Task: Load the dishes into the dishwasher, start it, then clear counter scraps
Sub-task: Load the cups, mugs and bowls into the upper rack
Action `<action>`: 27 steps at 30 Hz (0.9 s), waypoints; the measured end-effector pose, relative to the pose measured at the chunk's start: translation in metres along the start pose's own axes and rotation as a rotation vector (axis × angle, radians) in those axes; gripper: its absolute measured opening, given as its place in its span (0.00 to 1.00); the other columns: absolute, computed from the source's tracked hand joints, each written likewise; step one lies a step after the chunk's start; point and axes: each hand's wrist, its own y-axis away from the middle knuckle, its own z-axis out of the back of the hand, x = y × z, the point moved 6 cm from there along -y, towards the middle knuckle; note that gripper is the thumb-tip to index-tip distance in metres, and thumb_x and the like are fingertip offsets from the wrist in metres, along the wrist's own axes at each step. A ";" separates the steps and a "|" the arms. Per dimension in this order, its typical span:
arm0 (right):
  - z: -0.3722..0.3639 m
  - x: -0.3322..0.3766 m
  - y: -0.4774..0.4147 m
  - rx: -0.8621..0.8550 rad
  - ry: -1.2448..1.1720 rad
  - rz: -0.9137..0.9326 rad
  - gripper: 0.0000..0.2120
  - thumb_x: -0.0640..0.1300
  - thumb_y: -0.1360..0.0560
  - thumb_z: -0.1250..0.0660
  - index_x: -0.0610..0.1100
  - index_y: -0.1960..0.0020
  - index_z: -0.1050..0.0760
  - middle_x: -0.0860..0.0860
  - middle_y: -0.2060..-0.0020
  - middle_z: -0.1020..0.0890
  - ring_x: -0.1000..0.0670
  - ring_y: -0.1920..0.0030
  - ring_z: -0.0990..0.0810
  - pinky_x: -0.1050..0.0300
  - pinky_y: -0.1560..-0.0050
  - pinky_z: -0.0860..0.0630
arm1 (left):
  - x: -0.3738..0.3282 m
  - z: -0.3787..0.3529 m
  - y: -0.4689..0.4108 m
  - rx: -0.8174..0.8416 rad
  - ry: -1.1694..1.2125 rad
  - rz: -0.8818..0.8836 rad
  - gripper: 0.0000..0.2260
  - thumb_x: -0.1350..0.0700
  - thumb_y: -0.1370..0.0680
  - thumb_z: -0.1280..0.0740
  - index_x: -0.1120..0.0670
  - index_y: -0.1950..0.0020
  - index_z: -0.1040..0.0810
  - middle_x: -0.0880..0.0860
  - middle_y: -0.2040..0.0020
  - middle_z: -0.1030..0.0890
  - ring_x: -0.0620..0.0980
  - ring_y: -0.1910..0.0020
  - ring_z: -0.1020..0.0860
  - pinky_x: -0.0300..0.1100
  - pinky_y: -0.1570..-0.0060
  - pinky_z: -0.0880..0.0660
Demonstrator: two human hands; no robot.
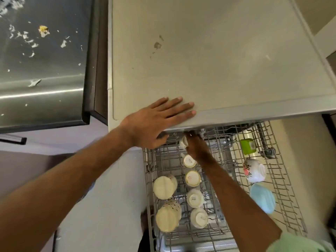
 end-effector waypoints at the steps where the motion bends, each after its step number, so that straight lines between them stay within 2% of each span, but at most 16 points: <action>1: -0.006 -0.002 -0.003 0.038 0.013 -0.008 0.38 0.31 0.31 0.29 0.45 0.24 0.36 0.42 0.27 0.31 0.35 0.30 0.30 0.39 0.42 0.21 | 0.000 0.000 0.000 -0.001 0.002 0.003 0.44 0.49 0.25 0.34 0.47 0.19 0.61 0.47 0.19 0.60 0.51 0.20 0.61 0.55 0.22 0.54; 4: -0.012 -0.002 -0.006 0.096 0.062 -0.028 0.35 0.39 0.29 0.27 0.47 0.25 0.36 0.44 0.28 0.30 0.38 0.30 0.29 0.41 0.44 0.20 | -0.001 -0.001 0.000 -0.002 -0.003 0.005 0.43 0.49 0.25 0.34 0.47 0.19 0.60 0.47 0.19 0.60 0.51 0.20 0.61 0.55 0.21 0.55; 7: -0.015 -0.003 -0.008 0.091 0.112 -0.048 0.34 0.46 0.28 0.26 0.47 0.26 0.36 0.44 0.29 0.28 0.39 0.29 0.31 0.43 0.39 0.23 | 0.001 -0.002 0.000 -0.004 -0.015 0.008 0.43 0.48 0.24 0.35 0.47 0.19 0.60 0.47 0.19 0.60 0.51 0.20 0.61 0.55 0.21 0.54; 11: -0.020 -0.004 -0.009 0.103 0.207 -0.048 0.35 0.50 0.26 0.27 0.47 0.25 0.38 0.42 0.27 0.31 0.37 0.26 0.36 0.41 0.31 0.31 | -0.001 -0.001 -0.001 -0.009 -0.009 0.009 0.43 0.48 0.24 0.35 0.48 0.19 0.59 0.48 0.18 0.59 0.52 0.20 0.60 0.56 0.22 0.53; 17: -0.024 -0.008 -0.005 0.120 0.179 -0.095 0.36 0.54 0.28 0.26 0.48 0.25 0.37 0.42 0.26 0.34 0.38 0.25 0.39 0.39 0.31 0.34 | -0.001 0.000 0.000 -0.018 -0.009 0.006 0.42 0.48 0.24 0.35 0.48 0.19 0.59 0.48 0.18 0.58 0.51 0.20 0.60 0.55 0.22 0.53; 22: -0.020 -0.011 0.000 0.117 0.197 -0.041 0.34 0.50 0.27 0.27 0.49 0.25 0.36 0.44 0.28 0.31 0.39 0.27 0.35 0.38 0.33 0.32 | 0.001 -0.001 0.000 -0.023 -0.008 0.007 0.42 0.48 0.24 0.36 0.47 0.19 0.60 0.48 0.18 0.59 0.51 0.20 0.60 0.55 0.21 0.54; 27: -0.023 -0.008 0.001 0.146 0.250 -0.028 0.32 0.50 0.24 0.30 0.48 0.24 0.38 0.42 0.26 0.34 0.38 0.26 0.37 0.36 0.32 0.34 | 0.002 -0.003 -0.001 -0.031 -0.017 0.008 0.42 0.48 0.24 0.36 0.47 0.19 0.59 0.48 0.18 0.59 0.51 0.20 0.60 0.53 0.21 0.56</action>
